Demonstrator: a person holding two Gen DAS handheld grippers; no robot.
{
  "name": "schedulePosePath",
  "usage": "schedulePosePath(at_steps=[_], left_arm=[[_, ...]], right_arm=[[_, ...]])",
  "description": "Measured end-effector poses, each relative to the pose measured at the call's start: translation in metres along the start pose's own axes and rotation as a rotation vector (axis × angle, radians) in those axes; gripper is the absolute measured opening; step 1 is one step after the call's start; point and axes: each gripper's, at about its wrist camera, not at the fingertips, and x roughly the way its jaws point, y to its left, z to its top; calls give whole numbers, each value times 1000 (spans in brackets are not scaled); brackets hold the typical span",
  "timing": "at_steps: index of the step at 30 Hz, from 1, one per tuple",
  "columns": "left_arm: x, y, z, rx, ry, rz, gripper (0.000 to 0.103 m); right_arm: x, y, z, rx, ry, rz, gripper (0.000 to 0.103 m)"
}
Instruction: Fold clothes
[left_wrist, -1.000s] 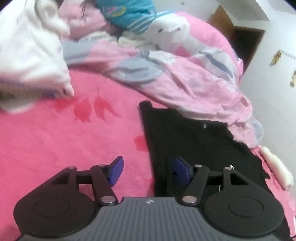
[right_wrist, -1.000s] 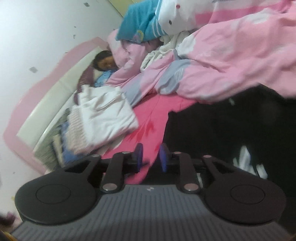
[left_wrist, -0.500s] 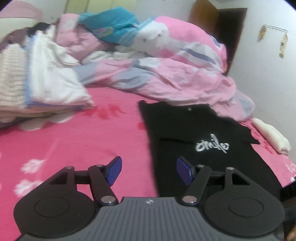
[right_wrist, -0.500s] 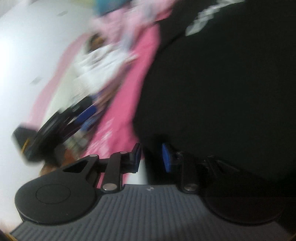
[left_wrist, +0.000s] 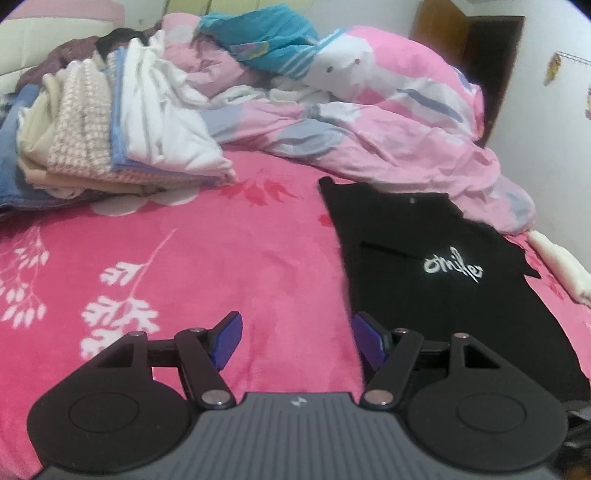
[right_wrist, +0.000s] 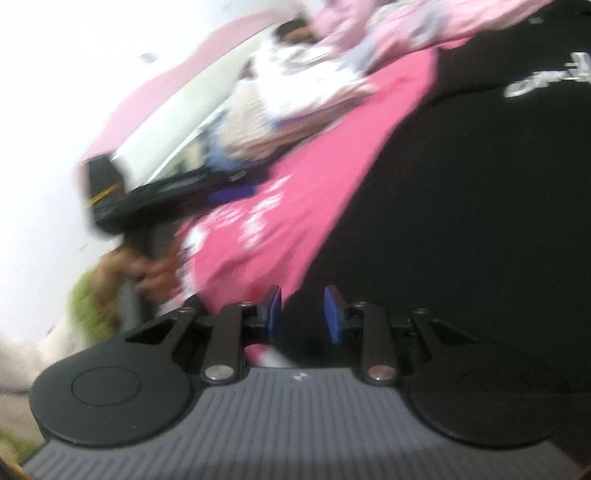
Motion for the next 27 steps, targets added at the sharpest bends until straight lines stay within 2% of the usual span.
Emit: schedulePosePath(at_steps=[2, 5, 8, 13, 15, 17, 20, 22, 25, 27], left_arm=[[3, -8, -2, 23, 0, -10, 68], [16, -21, -1, 51, 14, -23, 68], [34, -32, 2, 64, 35, -46, 68], [68, -57, 7, 96, 50, -110, 68], [80, -66, 8, 116, 50, -125, 68], [94, -75, 10, 131, 48, -139, 68], [113, -85, 22, 136, 12, -147, 66], [127, -92, 34, 146, -34, -140, 62], [156, -102, 50, 183, -84, -108, 47], [178, -104, 55, 193, -83, -88, 31]], right_arm=[[16, -1, -10, -2, 60, -13, 25], [24, 12, -32, -29, 110, 91, 25], [15, 14, -38, 8, 140, 180, 25], [-27, -9, -2, 99, 22, 171, 25], [-43, -23, 24, 142, -38, 130, 25], [-55, -37, 57, 165, -81, 37, 25], [-64, -58, 107, 146, -102, -112, 25], [-58, -72, 136, 132, -105, -159, 24], [-28, -91, 179, 116, -102, -206, 23], [0, -105, 201, 114, -93, -229, 20]])
